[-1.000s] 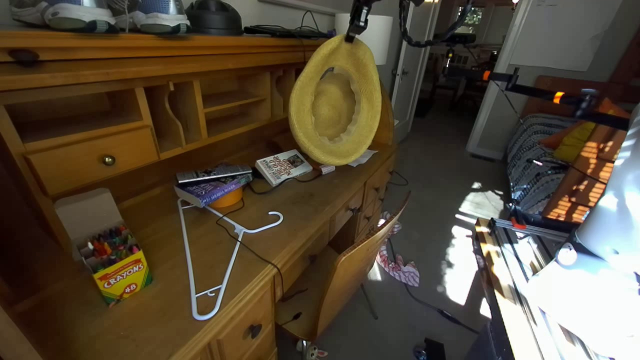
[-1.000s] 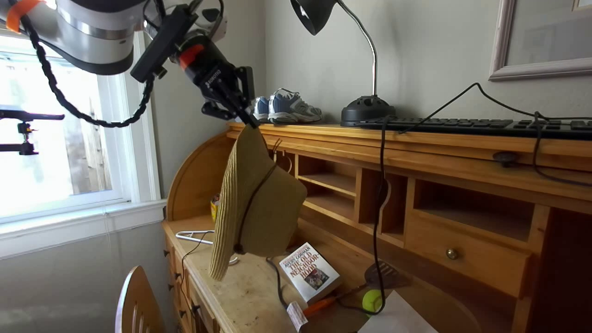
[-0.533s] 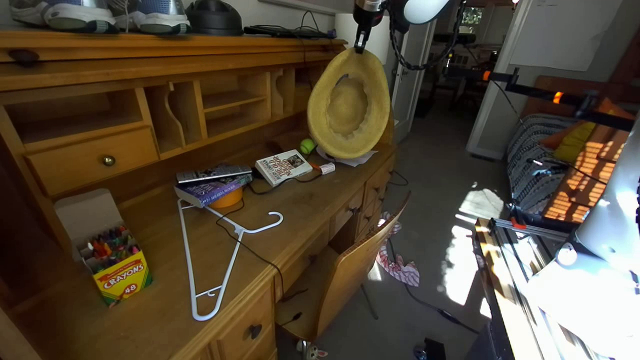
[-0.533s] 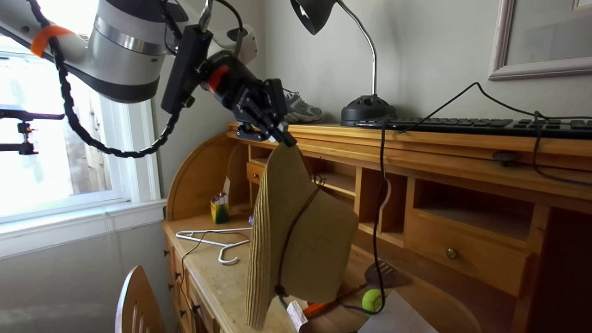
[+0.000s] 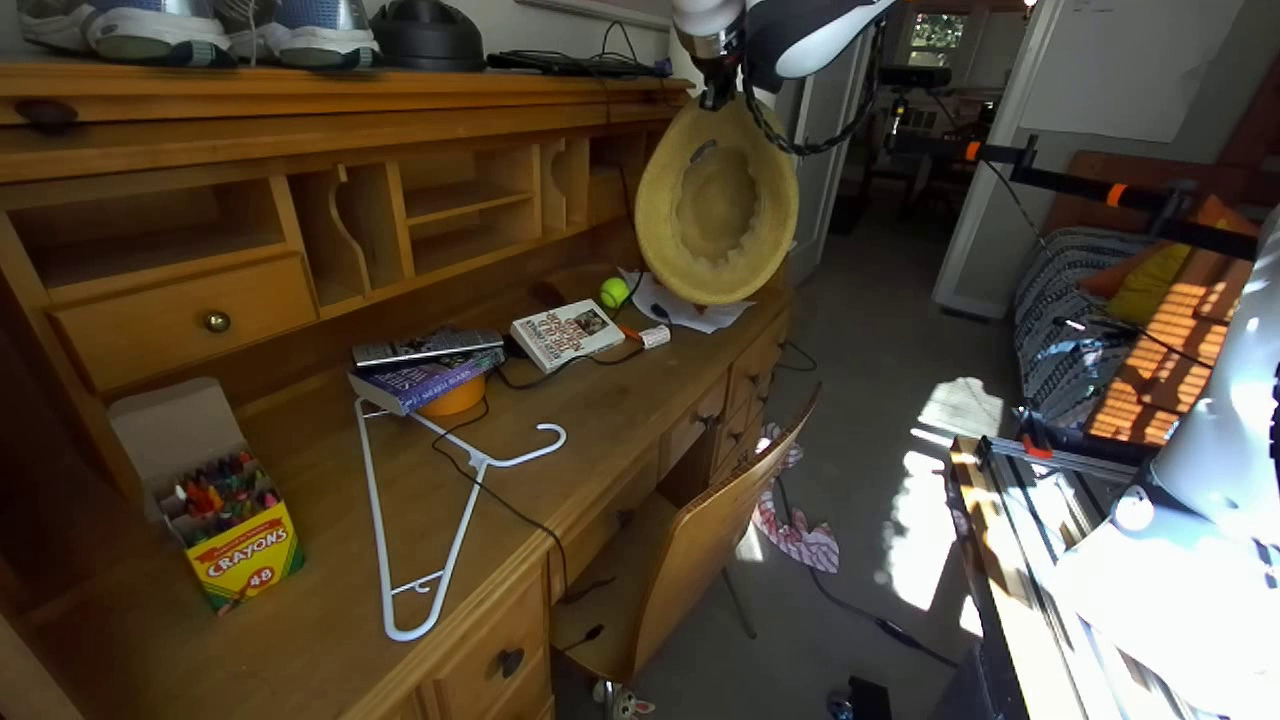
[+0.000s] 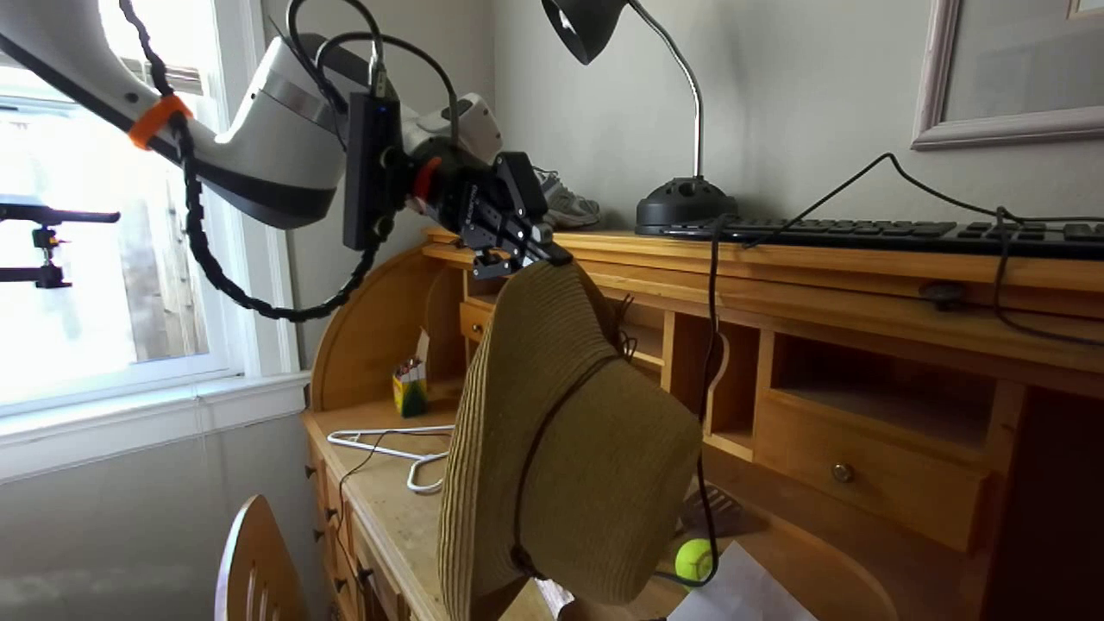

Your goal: Put the sun hat on the bottom half of the desk

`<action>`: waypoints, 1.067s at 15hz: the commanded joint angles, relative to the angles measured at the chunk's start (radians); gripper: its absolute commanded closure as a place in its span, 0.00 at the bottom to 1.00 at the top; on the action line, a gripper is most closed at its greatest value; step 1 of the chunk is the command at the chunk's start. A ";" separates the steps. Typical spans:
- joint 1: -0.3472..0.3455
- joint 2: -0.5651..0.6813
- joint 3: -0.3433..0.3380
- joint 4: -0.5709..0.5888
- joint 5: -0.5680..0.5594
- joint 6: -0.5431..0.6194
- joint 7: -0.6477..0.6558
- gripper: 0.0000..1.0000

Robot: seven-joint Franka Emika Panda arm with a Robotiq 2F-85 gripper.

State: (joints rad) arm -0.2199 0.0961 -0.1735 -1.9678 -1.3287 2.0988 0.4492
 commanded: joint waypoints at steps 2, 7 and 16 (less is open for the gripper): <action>0.037 0.053 0.013 0.024 -0.007 -0.047 0.018 0.96; 0.049 0.104 0.020 0.060 -0.007 -0.052 0.026 0.96; 0.021 0.298 -0.019 0.256 0.147 -0.166 0.106 0.99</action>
State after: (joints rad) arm -0.2014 0.2947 -0.1832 -1.8318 -1.2392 2.0147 0.4928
